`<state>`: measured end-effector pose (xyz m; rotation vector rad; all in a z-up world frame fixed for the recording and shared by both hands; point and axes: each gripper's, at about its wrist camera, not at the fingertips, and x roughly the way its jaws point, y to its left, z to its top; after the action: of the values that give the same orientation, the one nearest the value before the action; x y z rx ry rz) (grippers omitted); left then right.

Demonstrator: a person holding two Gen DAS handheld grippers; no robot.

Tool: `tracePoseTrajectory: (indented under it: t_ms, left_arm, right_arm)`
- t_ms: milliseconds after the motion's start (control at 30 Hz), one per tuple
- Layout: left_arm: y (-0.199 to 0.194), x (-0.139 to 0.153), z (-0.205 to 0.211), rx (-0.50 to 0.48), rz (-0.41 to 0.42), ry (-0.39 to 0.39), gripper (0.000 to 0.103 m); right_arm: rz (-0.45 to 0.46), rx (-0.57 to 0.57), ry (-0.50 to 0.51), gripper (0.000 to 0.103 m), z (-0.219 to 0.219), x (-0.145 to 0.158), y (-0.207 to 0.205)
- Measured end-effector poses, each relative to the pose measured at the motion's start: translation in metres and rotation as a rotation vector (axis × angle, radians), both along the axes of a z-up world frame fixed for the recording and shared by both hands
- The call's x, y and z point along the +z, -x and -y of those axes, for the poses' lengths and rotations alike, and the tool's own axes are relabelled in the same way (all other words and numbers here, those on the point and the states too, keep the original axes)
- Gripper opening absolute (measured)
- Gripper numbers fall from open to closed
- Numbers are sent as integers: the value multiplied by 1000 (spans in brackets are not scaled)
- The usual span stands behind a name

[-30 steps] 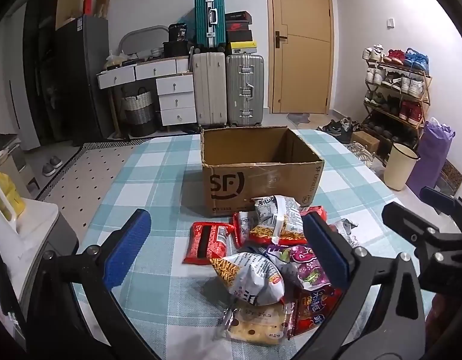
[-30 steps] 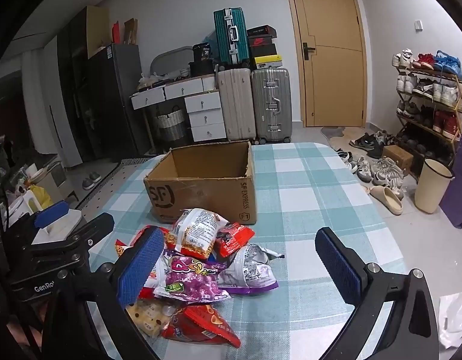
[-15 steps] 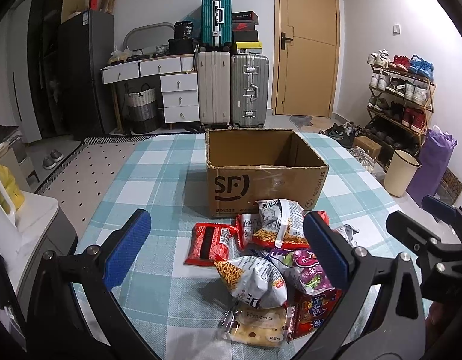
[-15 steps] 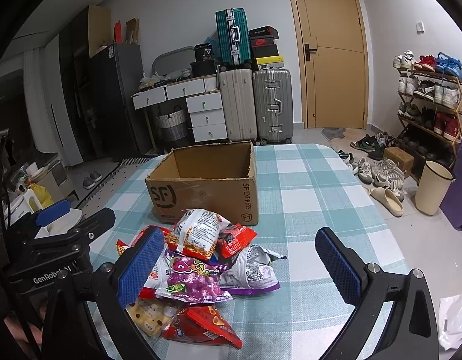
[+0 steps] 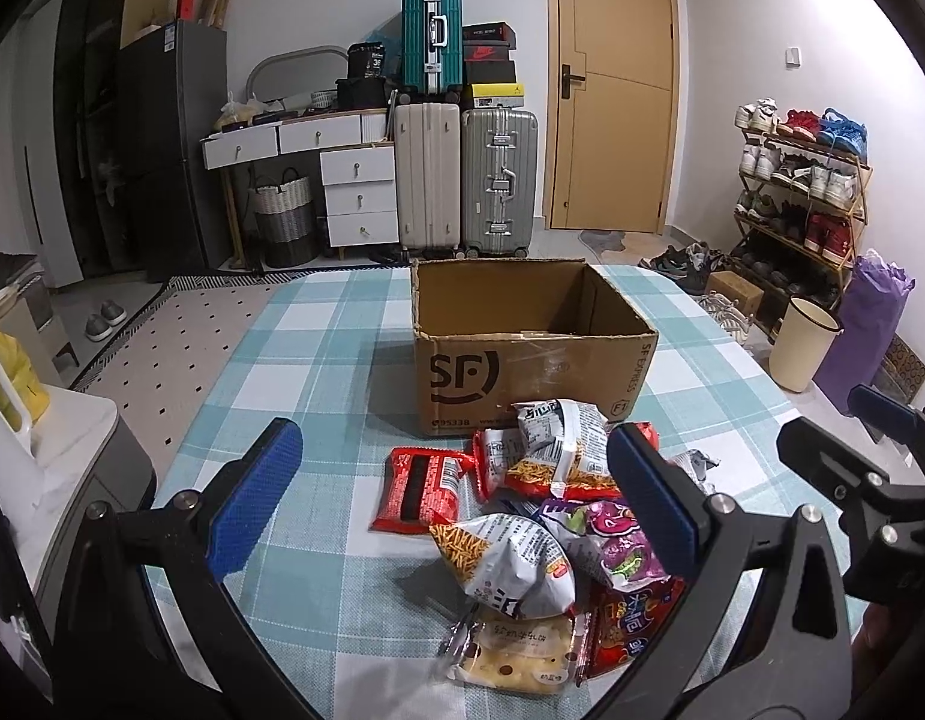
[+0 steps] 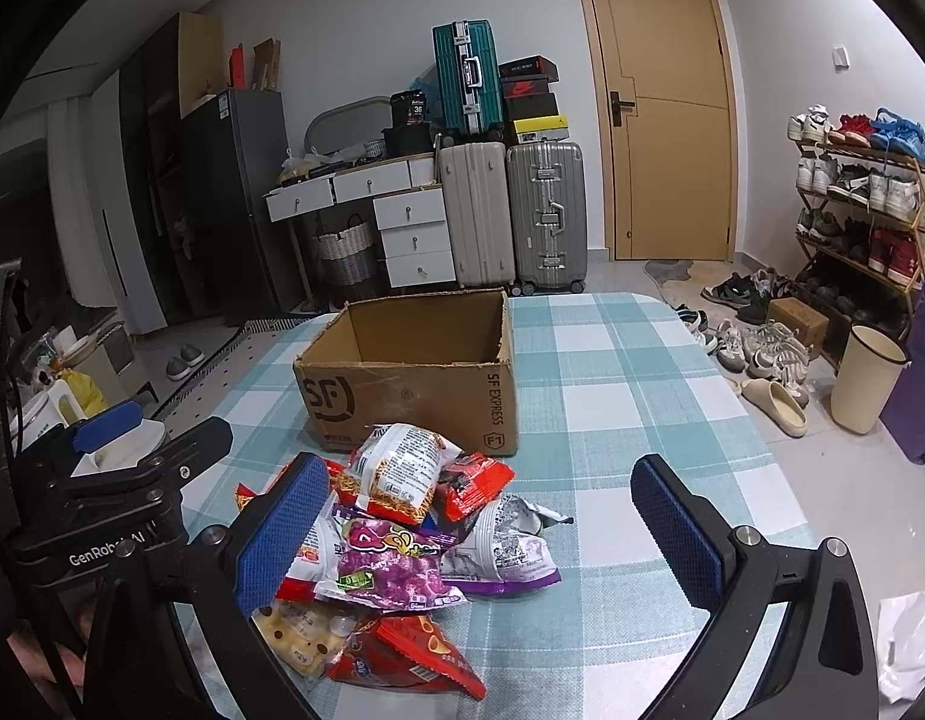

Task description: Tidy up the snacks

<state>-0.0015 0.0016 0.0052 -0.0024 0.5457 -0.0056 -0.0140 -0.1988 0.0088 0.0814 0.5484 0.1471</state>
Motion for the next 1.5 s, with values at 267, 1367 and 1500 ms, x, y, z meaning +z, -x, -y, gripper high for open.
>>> tracePoseTrajectory:
  t_ms: [267,1367,1500]
  left_arm:
    - [1,1,-1,7,2,1,102]
    - [0,-4,-10,19,-18,14,102]
    - [0,-5,-10,20,-14,13,102]
  right_arm:
    - [6,3,3,103,0,3,-1]
    - [-41,80,-31,103,-5,-17,7]
    - [-63,106,-43,103,-8,-28,9]
